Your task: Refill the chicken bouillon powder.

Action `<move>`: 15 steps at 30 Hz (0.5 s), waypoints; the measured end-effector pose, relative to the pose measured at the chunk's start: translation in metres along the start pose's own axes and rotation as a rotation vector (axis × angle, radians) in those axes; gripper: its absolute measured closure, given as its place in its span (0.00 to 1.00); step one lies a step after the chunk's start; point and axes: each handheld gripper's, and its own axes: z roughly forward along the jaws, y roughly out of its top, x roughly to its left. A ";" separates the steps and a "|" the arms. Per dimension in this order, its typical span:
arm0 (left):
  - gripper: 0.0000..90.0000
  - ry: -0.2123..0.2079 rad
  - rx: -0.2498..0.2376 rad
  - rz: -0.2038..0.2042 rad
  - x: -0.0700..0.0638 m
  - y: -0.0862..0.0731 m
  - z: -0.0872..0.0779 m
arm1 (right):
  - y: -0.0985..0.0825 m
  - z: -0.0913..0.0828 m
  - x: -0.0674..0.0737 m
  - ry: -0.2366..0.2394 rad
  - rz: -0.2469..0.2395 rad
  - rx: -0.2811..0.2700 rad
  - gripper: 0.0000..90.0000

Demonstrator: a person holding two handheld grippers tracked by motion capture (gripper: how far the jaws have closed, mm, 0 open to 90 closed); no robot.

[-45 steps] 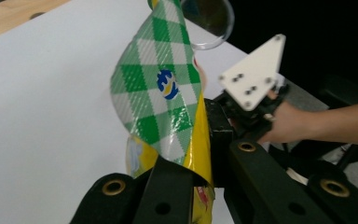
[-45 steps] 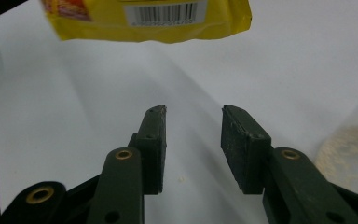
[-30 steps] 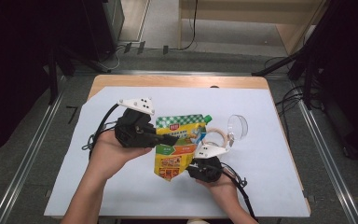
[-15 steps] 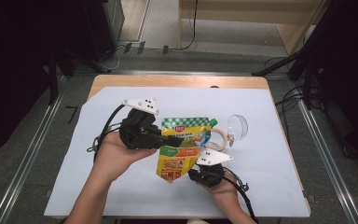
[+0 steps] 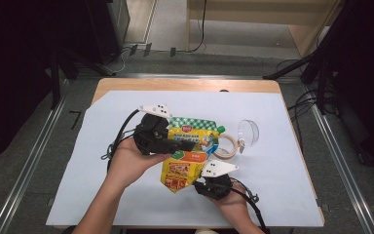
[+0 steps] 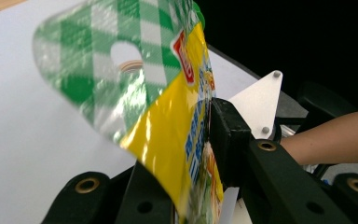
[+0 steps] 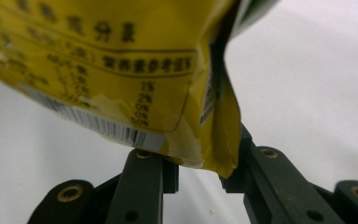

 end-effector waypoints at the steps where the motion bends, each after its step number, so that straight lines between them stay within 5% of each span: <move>1: 0.88 -0.003 -0.010 -0.006 0.001 0.000 0.001 | 0.000 0.000 0.000 0.009 0.006 0.000 0.83; 15: 0.84 0.051 -0.068 0.045 0.003 -0.005 0.020 | 0.003 -0.003 0.011 0.037 -0.012 -0.005 0.83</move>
